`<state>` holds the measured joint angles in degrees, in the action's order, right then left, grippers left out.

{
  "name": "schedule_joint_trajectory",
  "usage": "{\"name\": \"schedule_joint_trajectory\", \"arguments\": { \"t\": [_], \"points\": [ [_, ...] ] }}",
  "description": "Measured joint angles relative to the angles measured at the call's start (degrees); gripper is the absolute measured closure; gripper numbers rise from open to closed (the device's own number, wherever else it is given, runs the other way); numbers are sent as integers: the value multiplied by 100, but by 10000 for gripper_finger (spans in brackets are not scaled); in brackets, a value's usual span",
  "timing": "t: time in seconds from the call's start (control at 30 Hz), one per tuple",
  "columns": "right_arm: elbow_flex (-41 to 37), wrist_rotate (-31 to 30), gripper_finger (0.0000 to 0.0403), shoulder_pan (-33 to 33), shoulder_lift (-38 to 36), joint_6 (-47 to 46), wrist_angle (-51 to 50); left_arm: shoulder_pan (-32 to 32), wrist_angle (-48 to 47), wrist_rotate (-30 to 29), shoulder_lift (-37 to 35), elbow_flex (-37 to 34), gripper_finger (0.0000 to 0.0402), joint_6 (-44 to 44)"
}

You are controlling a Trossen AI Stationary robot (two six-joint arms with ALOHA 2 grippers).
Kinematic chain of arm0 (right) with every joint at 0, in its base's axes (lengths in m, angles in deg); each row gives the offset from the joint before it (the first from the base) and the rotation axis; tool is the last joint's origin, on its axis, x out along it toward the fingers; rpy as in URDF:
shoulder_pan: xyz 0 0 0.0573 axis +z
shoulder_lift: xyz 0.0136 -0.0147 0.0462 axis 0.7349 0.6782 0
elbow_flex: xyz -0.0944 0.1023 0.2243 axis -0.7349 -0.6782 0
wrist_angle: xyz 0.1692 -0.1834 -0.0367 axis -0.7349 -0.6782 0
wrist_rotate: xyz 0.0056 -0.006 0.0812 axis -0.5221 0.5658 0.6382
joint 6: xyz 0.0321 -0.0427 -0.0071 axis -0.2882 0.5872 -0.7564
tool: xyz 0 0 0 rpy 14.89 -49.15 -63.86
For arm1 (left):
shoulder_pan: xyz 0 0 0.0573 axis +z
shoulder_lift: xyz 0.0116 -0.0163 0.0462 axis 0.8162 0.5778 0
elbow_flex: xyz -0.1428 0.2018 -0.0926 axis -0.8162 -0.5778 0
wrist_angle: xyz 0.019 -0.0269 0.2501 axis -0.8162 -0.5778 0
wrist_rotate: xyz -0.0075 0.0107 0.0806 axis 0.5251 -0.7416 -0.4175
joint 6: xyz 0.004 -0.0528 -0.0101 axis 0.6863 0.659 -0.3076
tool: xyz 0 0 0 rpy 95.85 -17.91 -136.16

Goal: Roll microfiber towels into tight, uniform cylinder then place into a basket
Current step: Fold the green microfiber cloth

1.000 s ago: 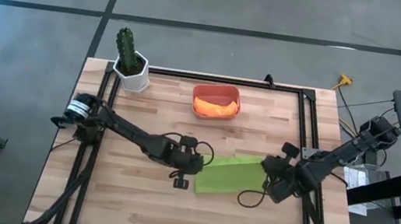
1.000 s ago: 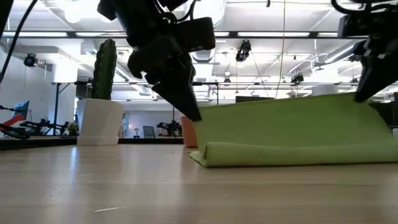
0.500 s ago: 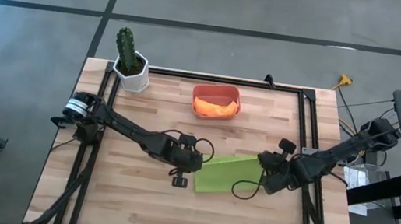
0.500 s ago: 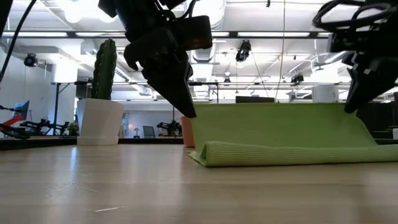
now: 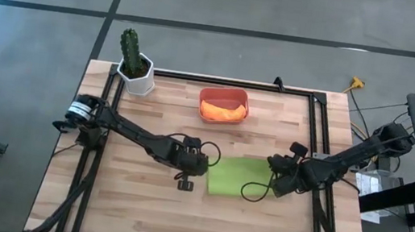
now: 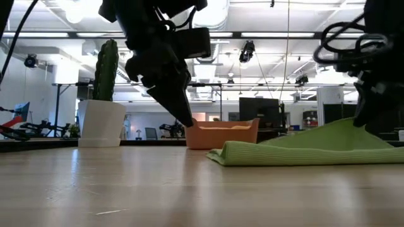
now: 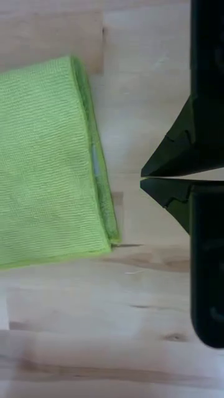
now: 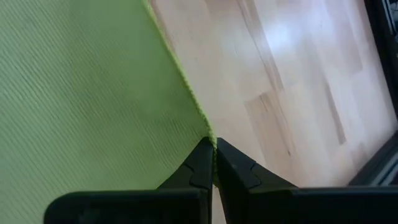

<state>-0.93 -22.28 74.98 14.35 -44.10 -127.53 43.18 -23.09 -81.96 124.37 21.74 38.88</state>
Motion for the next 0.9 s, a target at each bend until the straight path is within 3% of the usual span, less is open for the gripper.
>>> {"name": "schedule_joint_trajectory", "arguments": {
  "t": [0.43,0.6,0.8,0.9],
  "points": [
    [-311,-553,393,1,1,106,547,28,57,-81,2,-8,401,4],
    [-321,-833,375,2,1,161,575,27,259,-87,2,-23,401,-46],
    [-321,-904,333,2,1,201,584,-34,870,-77,4,-34,401,-444],
    [-321,-903,312,2,1,198,571,-53,1820,-55,4,-204,401,-643]
  ]
}}
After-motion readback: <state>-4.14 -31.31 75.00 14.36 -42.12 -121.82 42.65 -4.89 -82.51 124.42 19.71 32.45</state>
